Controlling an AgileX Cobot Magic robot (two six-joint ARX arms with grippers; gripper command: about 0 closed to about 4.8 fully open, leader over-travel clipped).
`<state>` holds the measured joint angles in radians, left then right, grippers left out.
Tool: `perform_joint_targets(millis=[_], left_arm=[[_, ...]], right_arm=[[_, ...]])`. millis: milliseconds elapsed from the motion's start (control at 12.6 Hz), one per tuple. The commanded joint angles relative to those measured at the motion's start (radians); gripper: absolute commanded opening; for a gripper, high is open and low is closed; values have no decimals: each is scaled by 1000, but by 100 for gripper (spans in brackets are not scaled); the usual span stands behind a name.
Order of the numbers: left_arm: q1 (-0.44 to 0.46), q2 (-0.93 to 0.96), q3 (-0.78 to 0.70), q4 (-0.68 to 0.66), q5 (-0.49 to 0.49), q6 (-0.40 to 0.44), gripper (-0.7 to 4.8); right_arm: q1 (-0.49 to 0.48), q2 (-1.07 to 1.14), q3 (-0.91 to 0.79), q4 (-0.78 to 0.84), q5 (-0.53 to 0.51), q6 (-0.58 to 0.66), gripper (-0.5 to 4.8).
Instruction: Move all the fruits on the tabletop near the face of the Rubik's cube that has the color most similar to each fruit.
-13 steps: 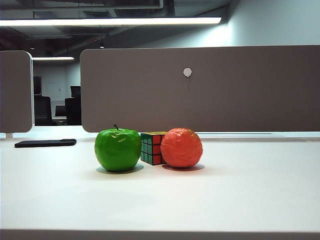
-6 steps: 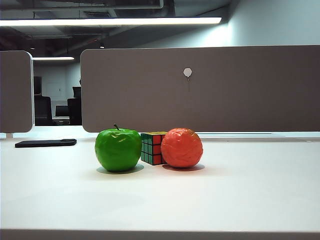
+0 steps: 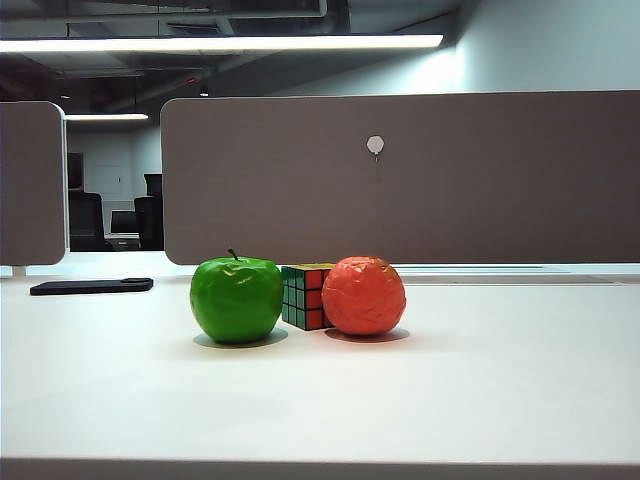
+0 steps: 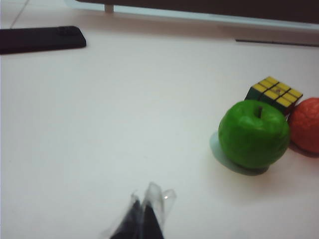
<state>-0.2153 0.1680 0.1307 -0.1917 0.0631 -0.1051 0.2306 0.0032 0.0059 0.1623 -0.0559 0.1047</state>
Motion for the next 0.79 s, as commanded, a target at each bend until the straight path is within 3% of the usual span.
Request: perform_joint_targets(millis=[79, 159, 238, 794], left_arm=[[-1, -163, -25, -137, -13, 2, -6], [-3, -164, -65, -125, 108, -2, -6], [-2, -164, -71, -138, 121, -5, -6], [-2, -161, -71, -143, 60, -71, -5]], right_arm=[[0, -1, 0, 40, -10, 0, -5], [1, -1, 0, 40, -29, 5, -5], [1, -1, 0, 41, -29, 4, -5], [1, -1, 0, -46, -29, 3, -5]])
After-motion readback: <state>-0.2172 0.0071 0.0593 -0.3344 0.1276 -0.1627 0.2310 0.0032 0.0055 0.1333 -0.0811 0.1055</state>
